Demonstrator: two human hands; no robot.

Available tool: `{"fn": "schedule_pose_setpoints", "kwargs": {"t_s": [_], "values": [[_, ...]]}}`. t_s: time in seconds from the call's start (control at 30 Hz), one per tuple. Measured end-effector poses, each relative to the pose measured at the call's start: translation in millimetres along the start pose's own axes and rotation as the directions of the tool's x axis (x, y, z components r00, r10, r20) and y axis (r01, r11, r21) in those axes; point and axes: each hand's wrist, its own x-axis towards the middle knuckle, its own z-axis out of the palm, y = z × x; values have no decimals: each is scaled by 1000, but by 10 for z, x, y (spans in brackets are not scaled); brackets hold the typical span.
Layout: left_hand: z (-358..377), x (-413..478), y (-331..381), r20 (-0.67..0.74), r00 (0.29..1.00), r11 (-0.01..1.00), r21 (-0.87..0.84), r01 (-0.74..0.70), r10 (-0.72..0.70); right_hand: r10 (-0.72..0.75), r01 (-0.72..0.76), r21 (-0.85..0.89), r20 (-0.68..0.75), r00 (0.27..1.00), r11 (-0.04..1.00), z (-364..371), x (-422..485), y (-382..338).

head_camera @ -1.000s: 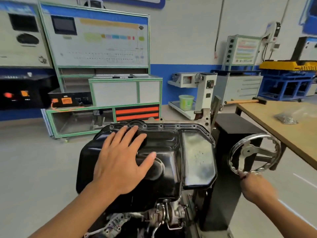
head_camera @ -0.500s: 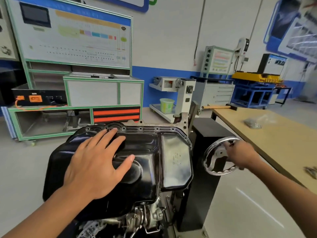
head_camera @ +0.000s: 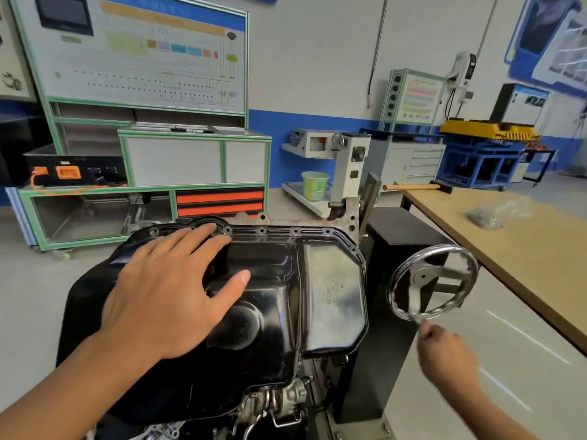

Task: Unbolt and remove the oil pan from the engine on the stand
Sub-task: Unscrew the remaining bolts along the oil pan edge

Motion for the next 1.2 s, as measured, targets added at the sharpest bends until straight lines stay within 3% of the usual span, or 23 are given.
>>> {"fn": "schedule_pose_setpoints", "kwargs": {"t_s": [0.1,0.27,0.33,0.47,0.63,0.8,0.9,1.0,1.07,1.13,1.2], "values": [[13,-47,22,7,1000,1000,11,-7,7,-66,82,175,-94,993,981,-251,0,-445],[32,-126,27,33,999,1000,10,-16,15,-110,122,73,-152,982,990,-1071,503,-341],[44,-134,24,24,1000,1000,7,-12,12,-126,134,41,-151,980,990,-1144,575,-254],[27,-97,26,21,1000,1000,5,-7,6,-156,188,243,-144,977,952,-880,377,-463],[-26,-32,31,13,1000,1000,-9,6,-6,-38,13,277,86,996,961,-5,40,-45],[-81,86,20,3,1000,1000,-27,10,-10,141,-161,175,119,983,971,-380,510,635],[-75,115,24,-10,1000,999,-33,6,-6,305,-317,401,96,947,860,-606,771,634],[-50,127,-1,-9,1000,1000,-28,-2,2,402,-413,705,195,894,577,-824,899,475],[-36,149,-18,-33,999,1000,-23,-10,9,367,-385,789,219,904,479,-1039,954,328],[-24,185,-22,-60,998,999,-35,-20,18,240,-361,833,282,929,418,-1232,946,129],[-6,213,-18,-81,996,999,-34,-31,28,77,-365,818,371,925,444,-1306,860,-223]]}}
